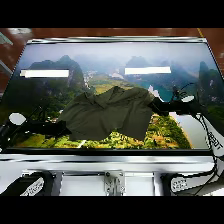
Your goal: Fold the shirts.
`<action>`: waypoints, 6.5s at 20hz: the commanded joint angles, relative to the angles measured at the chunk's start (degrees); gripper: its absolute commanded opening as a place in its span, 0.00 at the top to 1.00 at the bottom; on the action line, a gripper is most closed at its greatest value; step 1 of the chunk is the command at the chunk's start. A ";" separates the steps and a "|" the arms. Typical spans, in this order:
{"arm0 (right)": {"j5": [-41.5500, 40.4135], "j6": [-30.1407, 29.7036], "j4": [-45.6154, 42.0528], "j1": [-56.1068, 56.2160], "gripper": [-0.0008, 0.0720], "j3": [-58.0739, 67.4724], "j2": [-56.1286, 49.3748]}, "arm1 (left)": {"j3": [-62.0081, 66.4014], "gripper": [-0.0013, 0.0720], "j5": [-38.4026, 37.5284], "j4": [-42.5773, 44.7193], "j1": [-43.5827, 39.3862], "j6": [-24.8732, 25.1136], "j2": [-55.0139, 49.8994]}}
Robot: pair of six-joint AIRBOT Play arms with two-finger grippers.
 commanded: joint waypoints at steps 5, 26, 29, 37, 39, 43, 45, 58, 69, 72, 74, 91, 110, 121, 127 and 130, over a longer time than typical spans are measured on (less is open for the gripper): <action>7.69 -14.73 5.62 0.09 0.90 4.39 6.67 | 7.80 0.93 0.92 8.02 0.02 -0.48 2.82; -1.22 3.80 -24.44 -5.70 0.90 28.41 67.32 | 68.70 0.93 -13.11 27.15 -0.02 -2.38 21.79; 10.29 3.78 -24.39 -5.70 0.90 28.41 59.25 | 58.97 0.93 -13.03 28.06 -0.02 -2.56 20.50; 12.11 7.23 -24.06 -3.76 0.90 19.43 24.52 | 31.36 0.93 0.76 27.96 0.02 -8.44 1.49; 3.43 7.19 -21.38 -1.31 0.90 19.45 16.35 | 32.50 0.93 6.47 26.45 0.02 -9.33 -6.95; -15.13 7.19 -16.81 3.93 0.90 19.45 5.31 | 33.40 0.93 17.18 15.87 -0.04 -9.31 -19.98; -21.09 7.19 -16.72 5.66 0.90 19.45 2.69 | 33.40 0.93 21.62 12.79 -0.04 -9.31 -24.41; 25.16 4.90 -35.45 -5.81 0.04 21.57 14.19 | 35.87 0.21 -24.52 20.90 13.33 1.29 -23.06; 38.36 -1.05 -16.74 -26.69 0.29 -0.02 17.97 | -7.50 0.02 -4.28 5.22 27.28 10.25 -9.44; 37.29 -1.01 -16.28 -26.69 0.29 -0.02 17.97 | -8.20 0.02 -2.19 3.63 25.75 10.75 -9.68; 37.03 -1.01 -16.28 -26.69 0.29 -0.02 17.97 | -8.22 0.02 -1.09 3.08 24.68 10.73 -10.19; 35.60 -2.40 -18.53 -26.64 0.12 -7.74 17.90 | -8.02 0.93 4.26 -3.78 13.57 10.27 -15.47; 10.29 -2.60 -9.09 -13.42 0.62 -19.23 16.13 | -4.48 0.93 3.43 -3.69 13.66 9.86 -10.21; 10.56 -16.90 -6.34 -12.07 0.90 27.02 43.19 | 53.75 0.93 3.87 -3.02 16.11 11.58 6.05; 8.61 -4.76 -15.74 -12.09 0.90 51.89 56.24 | 85.42 0.93 5.88 1.33 16.15 7.21 13.68; 10.71 -2.71 -20.11 -12.09 0.90 52.11 61.72 | 85.37 0.93 4.96 6.93 16.15 7.17 19.74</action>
